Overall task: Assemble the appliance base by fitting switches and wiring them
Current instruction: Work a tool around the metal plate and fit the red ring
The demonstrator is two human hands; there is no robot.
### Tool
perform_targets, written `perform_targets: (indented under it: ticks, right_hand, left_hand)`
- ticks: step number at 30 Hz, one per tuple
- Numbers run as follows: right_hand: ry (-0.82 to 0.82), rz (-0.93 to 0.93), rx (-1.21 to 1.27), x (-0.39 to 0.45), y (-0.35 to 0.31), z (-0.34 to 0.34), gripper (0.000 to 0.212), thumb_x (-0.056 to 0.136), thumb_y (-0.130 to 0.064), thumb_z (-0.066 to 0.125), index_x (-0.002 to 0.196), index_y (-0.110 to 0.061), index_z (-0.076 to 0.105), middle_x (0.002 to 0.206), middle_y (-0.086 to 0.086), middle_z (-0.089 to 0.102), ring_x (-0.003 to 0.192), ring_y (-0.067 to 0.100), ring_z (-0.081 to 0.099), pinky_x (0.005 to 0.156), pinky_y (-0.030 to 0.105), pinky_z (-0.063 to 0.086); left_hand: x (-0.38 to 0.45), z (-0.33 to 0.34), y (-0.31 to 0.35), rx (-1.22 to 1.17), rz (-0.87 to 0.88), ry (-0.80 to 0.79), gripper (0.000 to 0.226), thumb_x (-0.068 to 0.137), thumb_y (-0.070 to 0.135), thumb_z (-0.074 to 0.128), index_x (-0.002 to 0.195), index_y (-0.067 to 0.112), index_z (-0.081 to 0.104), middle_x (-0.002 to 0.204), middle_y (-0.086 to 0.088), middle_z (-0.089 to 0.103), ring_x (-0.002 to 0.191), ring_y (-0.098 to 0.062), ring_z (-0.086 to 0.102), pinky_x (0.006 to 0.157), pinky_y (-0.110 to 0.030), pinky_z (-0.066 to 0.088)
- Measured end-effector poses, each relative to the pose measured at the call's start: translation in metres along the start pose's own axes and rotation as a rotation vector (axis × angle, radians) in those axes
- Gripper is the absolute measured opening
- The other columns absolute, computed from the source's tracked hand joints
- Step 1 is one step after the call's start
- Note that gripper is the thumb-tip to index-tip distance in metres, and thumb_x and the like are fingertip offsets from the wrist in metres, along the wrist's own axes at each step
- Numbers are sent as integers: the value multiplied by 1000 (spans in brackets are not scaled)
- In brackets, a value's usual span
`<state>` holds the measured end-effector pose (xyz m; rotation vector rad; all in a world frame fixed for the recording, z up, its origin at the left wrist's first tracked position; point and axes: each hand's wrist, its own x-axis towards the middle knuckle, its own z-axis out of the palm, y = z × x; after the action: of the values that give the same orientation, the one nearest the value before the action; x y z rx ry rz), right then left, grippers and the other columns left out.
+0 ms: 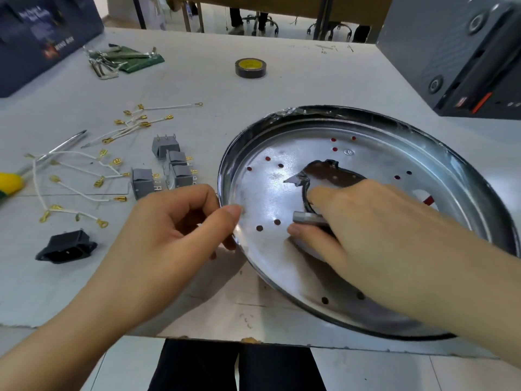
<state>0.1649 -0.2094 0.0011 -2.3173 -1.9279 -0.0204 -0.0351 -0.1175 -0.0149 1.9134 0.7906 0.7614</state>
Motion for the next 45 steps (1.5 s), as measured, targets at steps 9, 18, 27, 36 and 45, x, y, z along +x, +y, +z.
perform_targets:
  ticks: [9, 18, 27, 36, 45]
  right_hand:
    - [-187, -43, 115, -4, -8, -28, 41, 69, -62, 32, 64, -26, 51, 53, -10, 47, 51, 4, 46, 47, 23, 30]
    - [-162, 5, 147, -3, -9, -30, 38, 82, -53, 38, 62, -21, 41, 66, -18, 54, 62, 3, 47, 59, 13, 37]
    - [-240, -82, 100, 0, -7, -38, 37, 79, -52, 32, 61, -21, 42, 72, -31, 51, 68, -4, 46, 55, 22, 34]
    - [-280, -113, 107, -1, 2, -35, 42, 74, -61, 29, 75, -25, 49, 79, -38, 47, 73, -12, 45, 55, 19, 34]
    - [-192, -124, 85, 5, 3, -31, 39, 76, -60, 27, 82, -32, 52, 66, -25, 53, 56, 2, 46, 51, 20, 31]
  left_hand:
    - [14, -1, 0, -10, -58, -21, 32, 83, 33, 53, 55, 17, 53, 51, 6, 59, 51, -6, 60, 52, -12, 47]
    - [7, -1, 1, -86, -93, -118, 41, 71, 56, 53, 69, 15, 60, 59, -2, 65, 55, -17, 65, 51, -21, 51]
    - [23, 0, 4, -63, -103, -35, 23, 84, 27, 61, 64, 17, 60, 48, 2, 61, 42, -10, 57, 46, -17, 47]
    - [17, 3, 3, -142, -109, -34, 39, 81, 55, 62, 72, 17, 62, 52, -1, 62, 44, -13, 60, 47, -19, 49]
    - [14, -3, -2, -123, -91, -101, 29, 67, 57, 55, 94, 45, 59, 69, -3, 69, 54, -12, 64, 54, -17, 50]
